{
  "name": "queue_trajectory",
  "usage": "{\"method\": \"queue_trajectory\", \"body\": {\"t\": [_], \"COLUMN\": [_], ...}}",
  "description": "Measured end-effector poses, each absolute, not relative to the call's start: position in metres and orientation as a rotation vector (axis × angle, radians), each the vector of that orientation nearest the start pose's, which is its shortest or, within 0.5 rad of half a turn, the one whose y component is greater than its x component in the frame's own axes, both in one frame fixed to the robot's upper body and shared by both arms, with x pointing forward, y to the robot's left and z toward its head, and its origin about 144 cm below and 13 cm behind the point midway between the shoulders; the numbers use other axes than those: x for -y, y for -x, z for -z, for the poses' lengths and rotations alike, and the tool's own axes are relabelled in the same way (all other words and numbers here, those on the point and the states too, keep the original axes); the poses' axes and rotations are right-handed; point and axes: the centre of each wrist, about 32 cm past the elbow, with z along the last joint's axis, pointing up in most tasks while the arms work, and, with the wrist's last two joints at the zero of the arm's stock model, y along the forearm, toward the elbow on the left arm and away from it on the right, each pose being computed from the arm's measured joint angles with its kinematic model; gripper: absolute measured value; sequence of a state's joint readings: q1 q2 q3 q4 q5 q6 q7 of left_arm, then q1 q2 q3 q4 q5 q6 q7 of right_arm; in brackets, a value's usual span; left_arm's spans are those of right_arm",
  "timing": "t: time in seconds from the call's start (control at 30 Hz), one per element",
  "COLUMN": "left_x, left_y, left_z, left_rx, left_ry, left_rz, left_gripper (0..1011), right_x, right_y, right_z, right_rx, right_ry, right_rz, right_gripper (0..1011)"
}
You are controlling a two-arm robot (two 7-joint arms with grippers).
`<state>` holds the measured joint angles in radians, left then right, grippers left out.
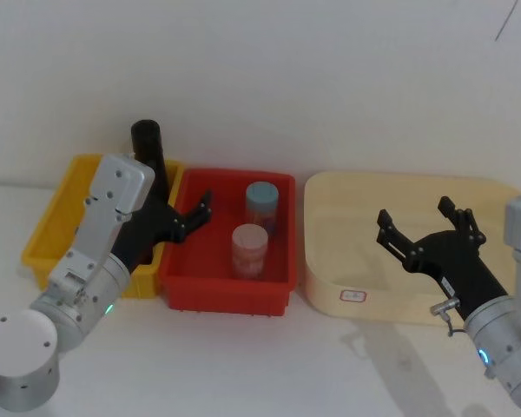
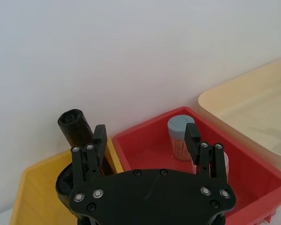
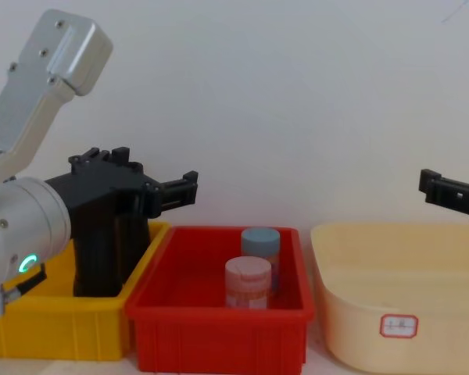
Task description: Pick up the garbage bag with the one hand and transfer it to the other hand.
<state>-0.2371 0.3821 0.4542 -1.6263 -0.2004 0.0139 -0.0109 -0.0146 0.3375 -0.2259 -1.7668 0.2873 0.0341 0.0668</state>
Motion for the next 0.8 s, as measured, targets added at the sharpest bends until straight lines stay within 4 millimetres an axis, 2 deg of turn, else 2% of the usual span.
{"method": "queue_trajectory", "body": {"t": [0.8], "left_x": [-0.1984], "left_y": [-0.492], "left_z": [-1.2044], "left_rx": [0.268], "left_ry": [-0.061], "left_rz": [-1.124], "left_gripper": [1001], "right_x": [0.2371], "right_y": [-0.4433], "right_z": [-1.1887], "right_rx": [0.075], "right_ry": [-0.026], "right_rz": [1.23], "right_gripper": [1000]}}
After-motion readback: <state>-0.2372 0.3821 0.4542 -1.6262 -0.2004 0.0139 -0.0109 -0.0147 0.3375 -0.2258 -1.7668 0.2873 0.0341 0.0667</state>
